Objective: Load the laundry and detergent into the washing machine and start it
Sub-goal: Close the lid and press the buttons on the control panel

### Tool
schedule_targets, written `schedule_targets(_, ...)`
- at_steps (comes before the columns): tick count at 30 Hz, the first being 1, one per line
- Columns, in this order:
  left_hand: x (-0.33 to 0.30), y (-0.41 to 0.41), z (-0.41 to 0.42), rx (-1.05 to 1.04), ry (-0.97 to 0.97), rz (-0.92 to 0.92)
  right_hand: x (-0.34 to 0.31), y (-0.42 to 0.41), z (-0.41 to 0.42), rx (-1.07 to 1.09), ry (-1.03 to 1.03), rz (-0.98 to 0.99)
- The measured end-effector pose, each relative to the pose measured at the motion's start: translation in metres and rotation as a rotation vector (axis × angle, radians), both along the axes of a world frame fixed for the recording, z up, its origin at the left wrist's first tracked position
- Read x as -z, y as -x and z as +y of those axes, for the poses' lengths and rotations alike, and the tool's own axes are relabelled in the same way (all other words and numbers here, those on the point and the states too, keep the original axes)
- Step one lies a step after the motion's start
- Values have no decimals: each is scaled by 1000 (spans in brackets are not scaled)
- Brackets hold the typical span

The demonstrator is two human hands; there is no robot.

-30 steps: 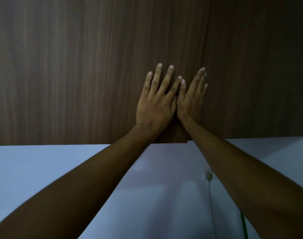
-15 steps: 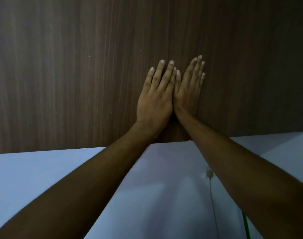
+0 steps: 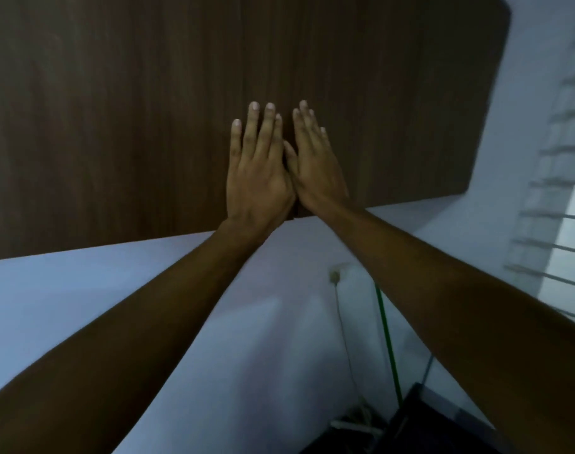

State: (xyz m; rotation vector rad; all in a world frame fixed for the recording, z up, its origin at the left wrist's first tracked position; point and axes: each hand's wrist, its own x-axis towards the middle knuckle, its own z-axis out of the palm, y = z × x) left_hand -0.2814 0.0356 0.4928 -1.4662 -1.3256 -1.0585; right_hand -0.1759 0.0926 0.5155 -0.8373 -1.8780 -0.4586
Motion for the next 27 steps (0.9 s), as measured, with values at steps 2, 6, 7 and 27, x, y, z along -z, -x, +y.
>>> schedule_targets(2, 1, -10, 0, 84, 37, -28, 6, -17, -4, 25, -7, 62)
schedule_targets(6, 11, -39, 3, 249, 69, -10, 30, -55, -9, 94, -28, 131)
schedule_targets(7, 15, -50, 5, 273, 70, -4, 36, -66, -11, 120, -25, 115)
schedule_targets(27, -21, 63, -36, 3, -81, 184, -7, 73, -12, 65, -120, 208)
